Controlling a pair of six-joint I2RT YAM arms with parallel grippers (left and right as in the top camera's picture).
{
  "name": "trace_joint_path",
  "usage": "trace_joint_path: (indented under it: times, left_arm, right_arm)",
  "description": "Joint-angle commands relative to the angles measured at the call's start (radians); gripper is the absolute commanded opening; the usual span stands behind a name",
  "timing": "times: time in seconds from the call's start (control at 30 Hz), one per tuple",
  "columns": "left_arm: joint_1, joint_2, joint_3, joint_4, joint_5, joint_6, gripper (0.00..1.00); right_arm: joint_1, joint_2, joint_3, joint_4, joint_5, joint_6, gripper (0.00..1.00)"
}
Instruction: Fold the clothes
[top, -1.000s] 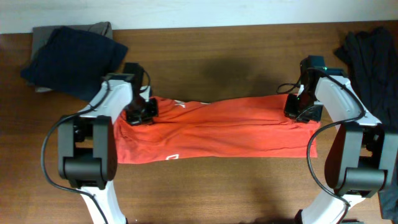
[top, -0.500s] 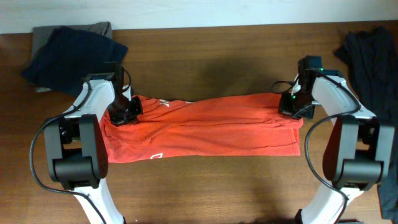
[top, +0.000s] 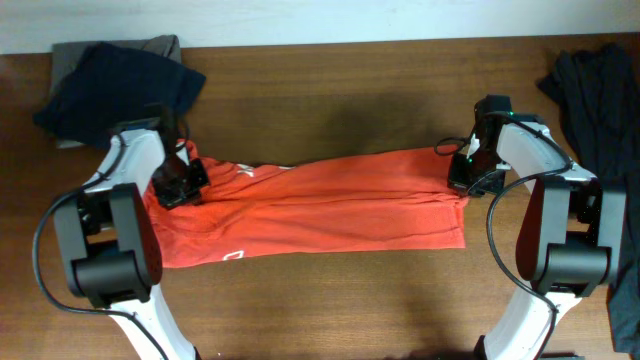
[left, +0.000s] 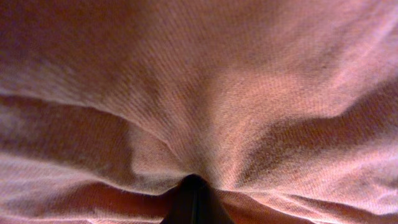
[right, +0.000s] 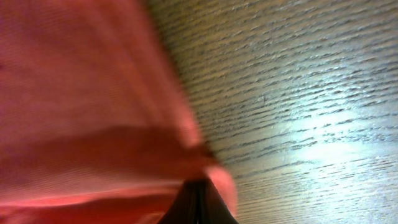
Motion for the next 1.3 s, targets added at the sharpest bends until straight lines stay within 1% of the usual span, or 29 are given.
trace_joint_path:
  times: [0.0, 0.13, 0.23, 0.33, 0.47, 0.5, 0.53, 0.57, 0.6, 0.63, 0.67, 0.7, 0.77, 0.83, 0.93, 1.0, 1.1, 1.27]
  left_arm:
    - [0.035, 0.056, -0.017, -0.01, -0.094, -0.014, 0.01]
    - [0.036, 0.054, -0.012, -0.023, -0.092, -0.014, 0.01]
    - [0.036, 0.042, -0.002, -0.043, -0.092, -0.021, 0.01]
    - [0.037, 0.016, 0.017, -0.071, -0.092, -0.037, 0.01]
    - [0.034, -0.061, 0.063, -0.119, -0.092, -0.036, 0.01]
    - [0.034, -0.09, 0.079, -0.135, -0.091, -0.036, 0.01]
    - [0.034, -0.12, 0.093, -0.151, -0.092, -0.035, 0.01]
    - [0.033, -0.145, 0.103, -0.165, -0.091, -0.034, 0.07]
    - [0.034, -0.171, 0.112, -0.18, -0.092, -0.034, 0.16]
    - [0.034, -0.2, 0.118, -0.198, -0.092, -0.033, 0.46]
    - [0.034, -0.228, 0.119, -0.211, -0.092, -0.032, 0.94]
    - [0.034, -0.249, 0.119, -0.224, -0.092, -0.032, 0.99]
    - [0.034, -0.282, 0.119, -0.254, -0.092, -0.029, 0.99]
    - [0.034, -0.304, 0.119, -0.286, -0.092, -0.012, 0.99]
    - [0.034, -0.31, 0.119, -0.322, -0.092, -0.013, 0.99]
    - [0.034, -0.308, 0.119, -0.33, -0.093, -0.013, 0.99]
    - [0.034, -0.308, 0.119, -0.33, -0.093, -0.013, 0.99]
    - [0.034, -0.308, 0.119, -0.333, -0.093, -0.013, 0.99]
  right_arm:
    - [-0.005, 0.006, -0.006, 0.007, 0.027, 0.006, 0.05]
    - [-0.005, 0.006, 0.005, 0.003, 0.026, 0.019, 0.04]
    - [-0.005, 0.005, 0.035, -0.03, 0.026, 0.02, 0.04]
    - [-0.005, 0.003, 0.098, -0.098, 0.022, 0.02, 0.04]
    - [-0.005, -0.023, 0.214, -0.2, 0.006, 0.02, 0.04]
    - [-0.005, -0.031, 0.247, -0.225, 0.0, 0.019, 0.05]
    - [-0.005, -0.036, 0.28, -0.252, -0.003, 0.019, 0.11]
    - [-0.005, -0.038, 0.312, -0.28, -0.003, 0.019, 0.23]
    - [-0.005, -0.038, 0.342, -0.307, -0.003, 0.016, 0.38]
    - [-0.006, -0.038, 0.365, -0.33, -0.003, 0.014, 0.58]
    - [-0.009, -0.038, 0.377, -0.34, -0.004, -0.005, 0.73]
    - [-0.012, -0.038, 0.377, -0.34, -0.003, -0.017, 0.8]
    - [-0.027, -0.033, 0.371, -0.344, -0.012, -0.043, 0.88]
    - [-0.053, -0.03, 0.347, -0.342, -0.051, -0.079, 0.93]
    - [-0.111, -0.03, 0.28, -0.305, -0.134, -0.126, 0.95]
    - [-0.157, -0.03, 0.224, -0.264, -0.245, -0.182, 0.96]
    - [-0.223, -0.03, 0.138, -0.216, -0.435, -0.285, 0.96]
    - [-0.271, -0.03, -0.012, -0.095, -0.463, -0.296, 0.96]
